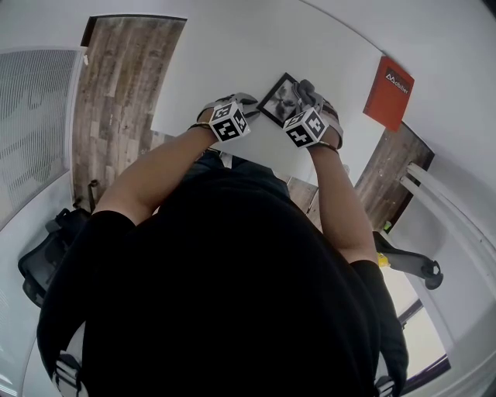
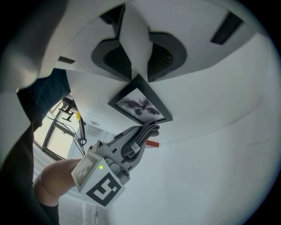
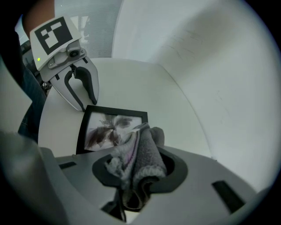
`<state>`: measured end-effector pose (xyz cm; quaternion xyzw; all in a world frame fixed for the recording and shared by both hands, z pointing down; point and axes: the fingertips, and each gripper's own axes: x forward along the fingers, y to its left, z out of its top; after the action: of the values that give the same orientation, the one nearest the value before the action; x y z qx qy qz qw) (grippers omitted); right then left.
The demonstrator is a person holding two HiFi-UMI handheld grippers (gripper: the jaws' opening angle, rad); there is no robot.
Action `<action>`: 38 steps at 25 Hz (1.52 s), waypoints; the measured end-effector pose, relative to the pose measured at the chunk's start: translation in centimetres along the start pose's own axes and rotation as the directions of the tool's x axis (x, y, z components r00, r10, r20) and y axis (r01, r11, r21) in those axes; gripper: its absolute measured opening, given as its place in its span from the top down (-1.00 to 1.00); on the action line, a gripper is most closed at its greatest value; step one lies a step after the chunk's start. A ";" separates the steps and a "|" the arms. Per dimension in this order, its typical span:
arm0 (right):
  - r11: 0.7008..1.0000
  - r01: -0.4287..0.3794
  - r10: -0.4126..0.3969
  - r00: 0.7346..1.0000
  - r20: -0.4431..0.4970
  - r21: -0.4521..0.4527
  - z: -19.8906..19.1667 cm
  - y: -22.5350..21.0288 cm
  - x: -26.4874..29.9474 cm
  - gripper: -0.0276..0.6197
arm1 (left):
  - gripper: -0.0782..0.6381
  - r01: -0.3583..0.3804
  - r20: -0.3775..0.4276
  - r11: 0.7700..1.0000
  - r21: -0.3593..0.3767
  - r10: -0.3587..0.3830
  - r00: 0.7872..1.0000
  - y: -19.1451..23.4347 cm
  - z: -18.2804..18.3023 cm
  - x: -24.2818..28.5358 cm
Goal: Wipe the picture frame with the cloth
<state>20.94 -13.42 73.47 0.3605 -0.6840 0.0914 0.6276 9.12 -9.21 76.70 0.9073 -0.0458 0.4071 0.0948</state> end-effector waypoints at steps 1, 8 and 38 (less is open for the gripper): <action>1.000 -0.004 0.004 1.000 -0.002 -0.006 -0.1 0.3 0.1 0.56 | 0.45 -0.002 0.001 1.000 0.000 0.002 1.000 0.0 0.1 0.0; 0.998 -0.043 0.043 0.999 -0.005 -0.050 0.0 3.6 0.1 0.56 | 0.45 -0.007 0.007 1.000 0.004 0.007 1.000 -0.2 0.2 -0.1; 0.979 -0.192 0.184 0.977 0.108 0.074 2.0 10.9 -1.8 0.55 | 0.45 -0.021 0.018 1.000 0.015 0.021 1.000 -0.2 0.1 0.0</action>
<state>12.63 -6.07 74.99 0.3246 -0.7413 0.1607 0.5651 9.22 -9.07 76.60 0.9111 -0.0531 0.4001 0.0830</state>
